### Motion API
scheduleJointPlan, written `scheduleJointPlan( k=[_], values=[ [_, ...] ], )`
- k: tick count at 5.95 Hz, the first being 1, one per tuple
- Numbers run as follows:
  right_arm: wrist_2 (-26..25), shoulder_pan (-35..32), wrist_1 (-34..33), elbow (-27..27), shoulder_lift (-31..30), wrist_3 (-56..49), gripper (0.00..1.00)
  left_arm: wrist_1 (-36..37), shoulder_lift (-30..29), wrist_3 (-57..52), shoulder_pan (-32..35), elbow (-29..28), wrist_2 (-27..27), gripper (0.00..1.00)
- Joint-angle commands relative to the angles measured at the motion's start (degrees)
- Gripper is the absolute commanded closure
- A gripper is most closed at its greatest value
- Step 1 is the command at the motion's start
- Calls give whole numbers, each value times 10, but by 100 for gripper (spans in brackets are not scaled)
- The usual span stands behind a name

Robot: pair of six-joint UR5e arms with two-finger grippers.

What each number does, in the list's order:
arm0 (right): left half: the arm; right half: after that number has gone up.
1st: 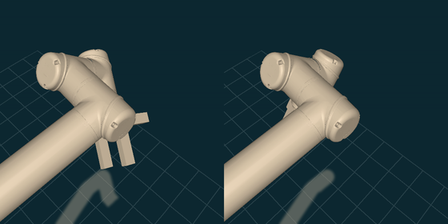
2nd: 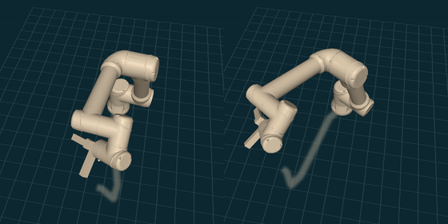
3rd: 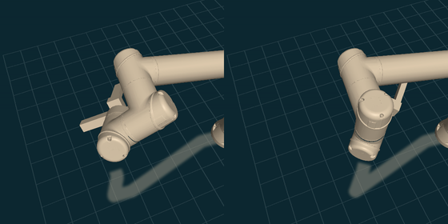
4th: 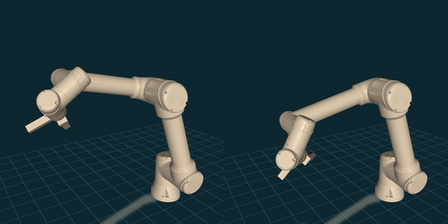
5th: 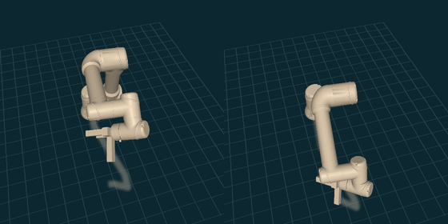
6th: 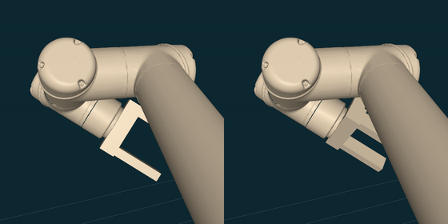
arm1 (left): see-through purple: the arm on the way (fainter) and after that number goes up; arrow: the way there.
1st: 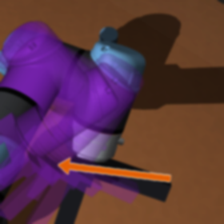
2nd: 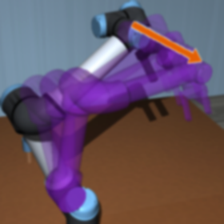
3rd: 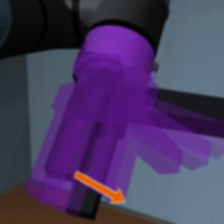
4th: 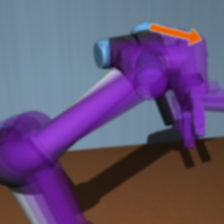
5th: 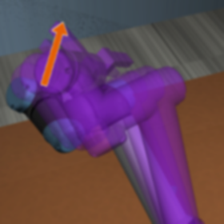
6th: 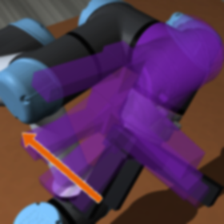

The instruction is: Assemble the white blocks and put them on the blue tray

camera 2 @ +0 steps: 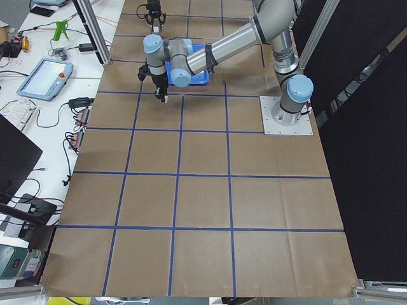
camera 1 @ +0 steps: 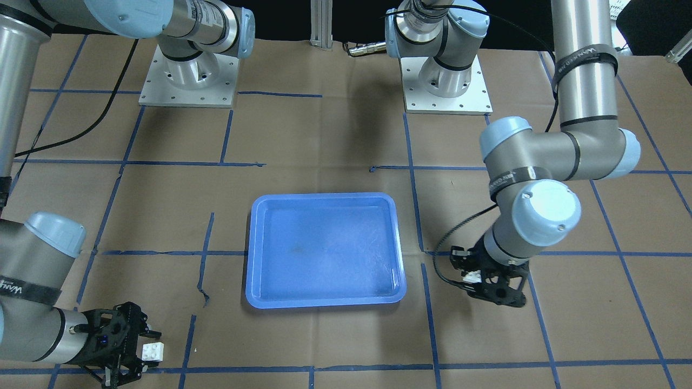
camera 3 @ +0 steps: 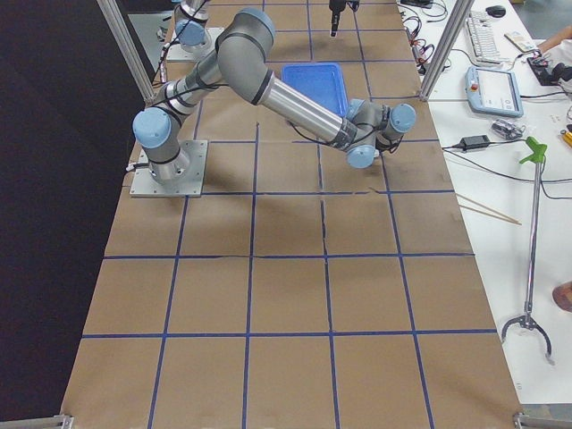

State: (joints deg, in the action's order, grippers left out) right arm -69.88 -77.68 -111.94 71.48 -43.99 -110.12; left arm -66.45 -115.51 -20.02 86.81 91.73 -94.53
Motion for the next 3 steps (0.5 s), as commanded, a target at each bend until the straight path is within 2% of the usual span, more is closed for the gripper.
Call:
scheduleJointPlan(
  k=[1, 3],
  values=[
    [0, 0, -1, -2, -1, 0, 50, -55, 32, -134, 65, -2, 3, 100],
    [0, 0, -1, -2, -2, -1, 64, -54, 31, -299, 140, 7, 1, 100]
  ],
)
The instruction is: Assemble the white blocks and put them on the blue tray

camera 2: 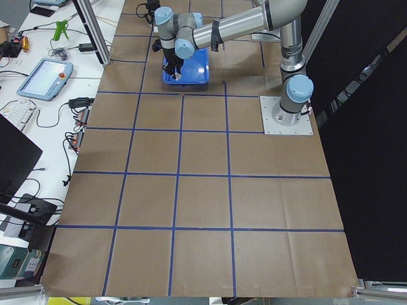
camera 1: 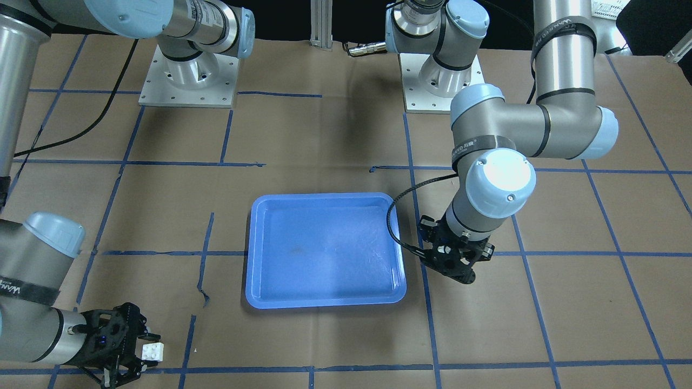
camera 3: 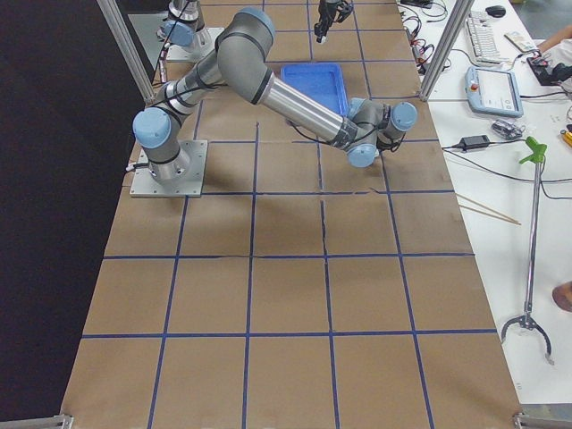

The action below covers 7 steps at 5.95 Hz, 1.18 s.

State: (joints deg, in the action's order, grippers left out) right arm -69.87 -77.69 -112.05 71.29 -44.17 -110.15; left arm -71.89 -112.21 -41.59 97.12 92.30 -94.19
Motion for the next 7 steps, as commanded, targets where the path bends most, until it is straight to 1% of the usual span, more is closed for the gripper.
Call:
scheduleJointPlan(
  k=[1, 2, 3, 4, 5, 6, 7],
  values=[
    [-1, 0, -8, -2, -1, -1, 70, 8, -4, -193, 49, 2, -2, 100],
    [-1, 0, -8, -3, -3, 1, 72, 31, -13, -273, 59, 3, 3, 100],
    [-1, 0, -8, -4, -6, 17, 73, 78, -27, -277, 83, 4, 4, 100],
    [-1, 1, -6, -4, -18, 55, 72, 141, -59, -275, 107, 3, 4, 100],
    [-2, 1, -3, 1, -38, 104, 72, 158, -72, -265, 112, 4, 40, 100],
    [-5, 1, 7, 7, -68, 118, 73, 155, -72, -263, 128, 10, 42, 100],
    [-3, -1, 24, 28, -103, 120, 73, 155, -61, -268, 129, 36, 40, 100]
  ],
)
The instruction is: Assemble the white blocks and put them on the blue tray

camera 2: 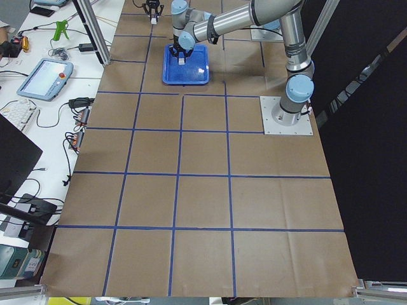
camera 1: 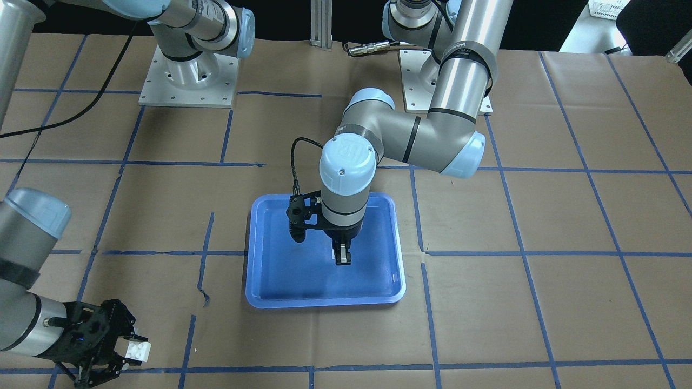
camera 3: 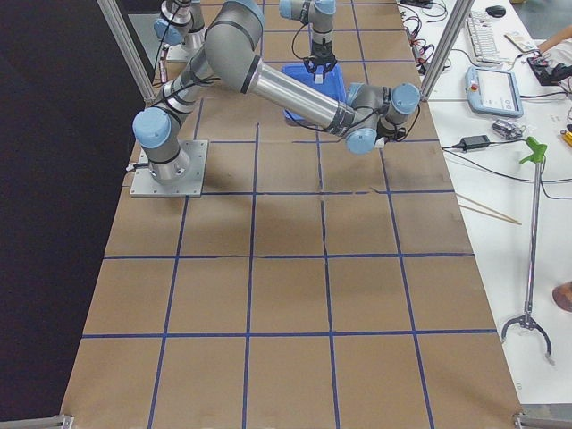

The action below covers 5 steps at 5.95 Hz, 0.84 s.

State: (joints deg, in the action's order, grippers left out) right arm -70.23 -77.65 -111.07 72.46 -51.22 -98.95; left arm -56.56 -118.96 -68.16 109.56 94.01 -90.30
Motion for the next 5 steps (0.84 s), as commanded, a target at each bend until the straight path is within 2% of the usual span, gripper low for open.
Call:
scheduleJointPlan(
  k=[1, 2, 3, 5],
  values=[
    [3, -4, 14, 53, -73, 20, 73, 4, 12, -1, 10, 41, 1, 100],
    [5, -12, 10, 93, -115, 38, 75, 7, 14, -3, 10, 49, -1, 100],
    [30, -20, 8, 134, -148, 39, 75, 10, 14, -2, 10, 49, -2, 99],
    [31, -28, 1, 226, -235, 13, 75, 34, 7, 0, 7, 44, -1, 97]
  ],
)
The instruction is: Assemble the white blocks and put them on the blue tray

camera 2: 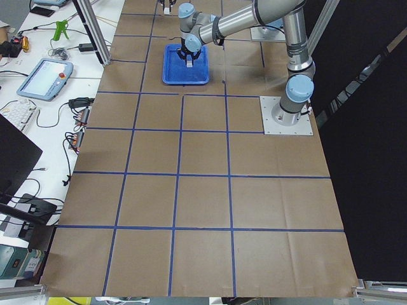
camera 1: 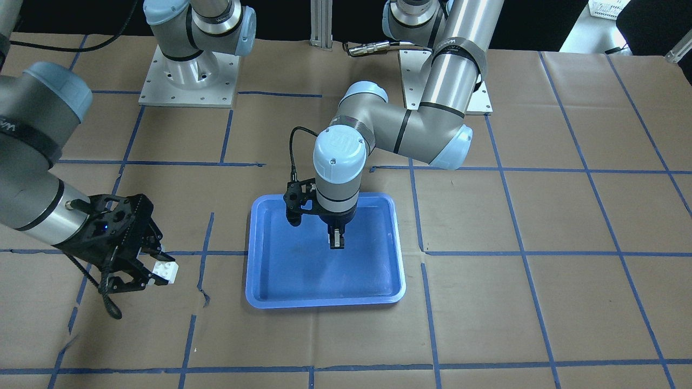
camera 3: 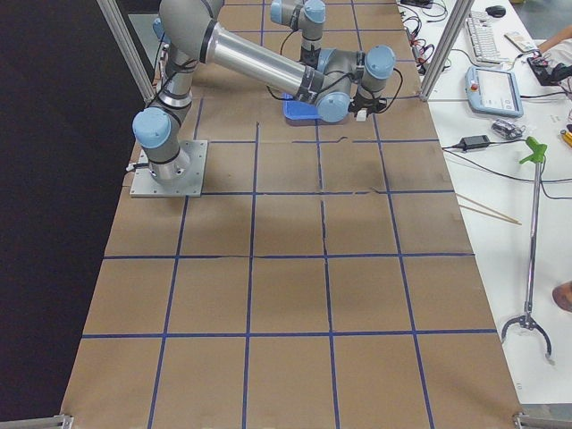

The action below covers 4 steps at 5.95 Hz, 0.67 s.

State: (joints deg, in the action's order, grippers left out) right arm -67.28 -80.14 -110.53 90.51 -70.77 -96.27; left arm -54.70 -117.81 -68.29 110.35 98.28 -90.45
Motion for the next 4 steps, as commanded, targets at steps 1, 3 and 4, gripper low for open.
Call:
scheduleJointPlan(
  k=[1, 3, 4],
  values=[
    [1, -1, -35, 79, -46, -37, 75, 29, -14, 2, -1, 4, -1, 94],
    [0, 1, -53, 85, -46, -37, 74, 30, -18, 3, -1, 5, 0, 77],
    [0, 1, -53, 86, -46, -37, 73, 30, -19, 2, -1, 5, 4, 40]
  ],
)
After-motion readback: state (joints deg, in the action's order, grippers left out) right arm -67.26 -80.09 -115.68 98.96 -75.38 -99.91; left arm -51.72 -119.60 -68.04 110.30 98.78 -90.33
